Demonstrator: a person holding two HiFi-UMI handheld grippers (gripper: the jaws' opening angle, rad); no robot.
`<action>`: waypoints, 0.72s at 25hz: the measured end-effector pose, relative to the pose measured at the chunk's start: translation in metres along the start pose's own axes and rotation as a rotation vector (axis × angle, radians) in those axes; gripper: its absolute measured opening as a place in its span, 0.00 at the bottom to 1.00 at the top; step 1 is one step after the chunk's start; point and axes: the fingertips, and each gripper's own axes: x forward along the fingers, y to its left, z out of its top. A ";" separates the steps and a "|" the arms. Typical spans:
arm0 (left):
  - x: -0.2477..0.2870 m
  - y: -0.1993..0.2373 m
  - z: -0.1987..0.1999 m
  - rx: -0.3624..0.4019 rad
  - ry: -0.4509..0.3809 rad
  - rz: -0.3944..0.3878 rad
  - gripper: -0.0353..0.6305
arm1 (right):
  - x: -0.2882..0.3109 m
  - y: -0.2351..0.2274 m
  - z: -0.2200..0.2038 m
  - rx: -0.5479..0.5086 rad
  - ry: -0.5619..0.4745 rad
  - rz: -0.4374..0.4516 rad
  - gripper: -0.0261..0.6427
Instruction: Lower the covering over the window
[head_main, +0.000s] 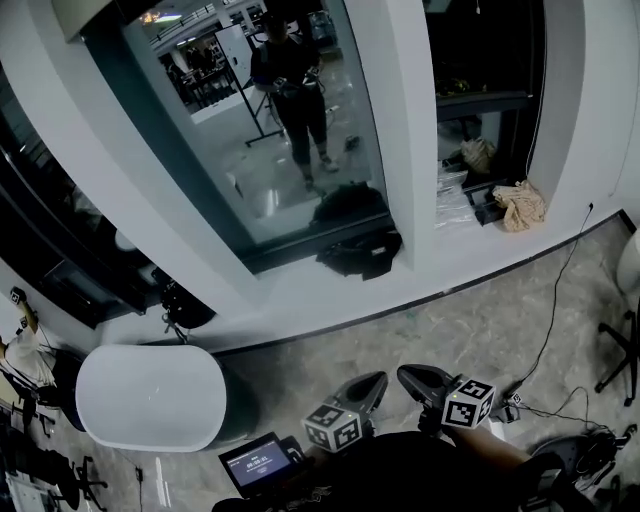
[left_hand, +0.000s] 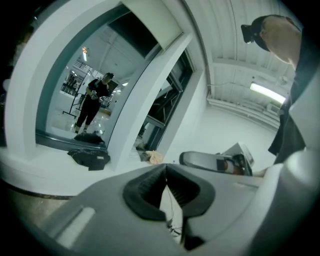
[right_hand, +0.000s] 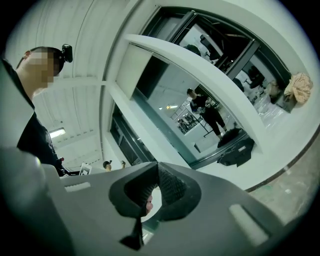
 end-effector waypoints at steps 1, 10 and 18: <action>0.007 0.013 0.009 -0.001 -0.002 -0.014 0.06 | 0.011 -0.008 0.008 -0.003 -0.012 -0.017 0.05; 0.036 0.112 0.080 0.005 0.036 -0.134 0.06 | 0.121 -0.052 0.067 -0.038 -0.101 -0.139 0.08; 0.051 0.181 0.098 -0.072 0.060 -0.127 0.06 | 0.174 -0.086 0.087 -0.001 -0.124 -0.201 0.11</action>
